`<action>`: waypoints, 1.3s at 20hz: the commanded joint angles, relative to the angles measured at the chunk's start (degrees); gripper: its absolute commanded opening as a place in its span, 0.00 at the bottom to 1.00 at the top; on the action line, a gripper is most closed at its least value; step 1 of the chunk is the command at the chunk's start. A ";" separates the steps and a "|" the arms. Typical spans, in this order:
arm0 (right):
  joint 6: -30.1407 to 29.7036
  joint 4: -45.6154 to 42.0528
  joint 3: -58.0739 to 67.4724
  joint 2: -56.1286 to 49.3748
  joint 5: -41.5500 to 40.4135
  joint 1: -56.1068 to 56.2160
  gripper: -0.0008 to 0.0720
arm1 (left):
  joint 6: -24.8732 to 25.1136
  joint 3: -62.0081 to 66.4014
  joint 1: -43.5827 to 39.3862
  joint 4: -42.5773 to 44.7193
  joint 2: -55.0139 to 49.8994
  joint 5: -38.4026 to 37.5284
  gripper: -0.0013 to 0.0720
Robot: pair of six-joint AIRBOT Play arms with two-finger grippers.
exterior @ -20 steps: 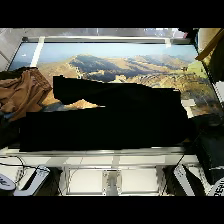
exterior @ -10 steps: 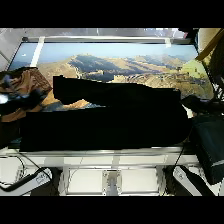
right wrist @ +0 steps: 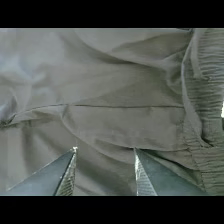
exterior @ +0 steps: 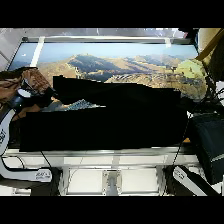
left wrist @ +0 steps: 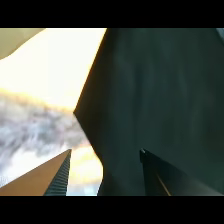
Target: Fold the clothes and pants, and hang the long-sleeved shirts on hangers.
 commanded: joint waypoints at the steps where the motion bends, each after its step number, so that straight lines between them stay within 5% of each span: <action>1: 0.09 -0.07 0.07 -0.15 -0.07 0.17 0.54 | 0.26 0.59 -0.72 -6.64 -3.26 5.33 0.69; 4: 0.09 0.26 0.07 -0.15 -0.07 0.17 0.54 | 1.46 1.38 -1.66 -7.06 -4.68 5.92 0.63; 6: 0.11 0.33 0.07 -0.15 -0.07 0.17 0.54 | 1.57 1.99 -1.92 -7.06 -5.11 7.48 0.26; 9: 0.11 1.01 0.07 -0.15 -0.09 0.17 0.54 | 7.10 3.43 -2.54 -7.06 -5.68 7.39 0.03; 16: 0.11 1.31 0.07 -0.15 0.63 0.17 0.54 | 17.99 19.52 -3.85 -6.16 -1.51 -12.26 0.03; 19: 0.11 1.31 0.07 -0.15 2.01 0.17 0.54 | 17.64 26.56 -9.64 3.78 3.19 -20.76 0.03; 24: 0.07 1.31 0.07 -0.15 3.30 0.17 0.54 | 7.63 28.85 -24.83 36.72 1.62 -34.93 0.03; 26: 0.07 1.31 0.07 -0.15 3.17 0.17 0.54 | 7.63 28.85 -27.06 38.01 -3.93 -38.03 0.03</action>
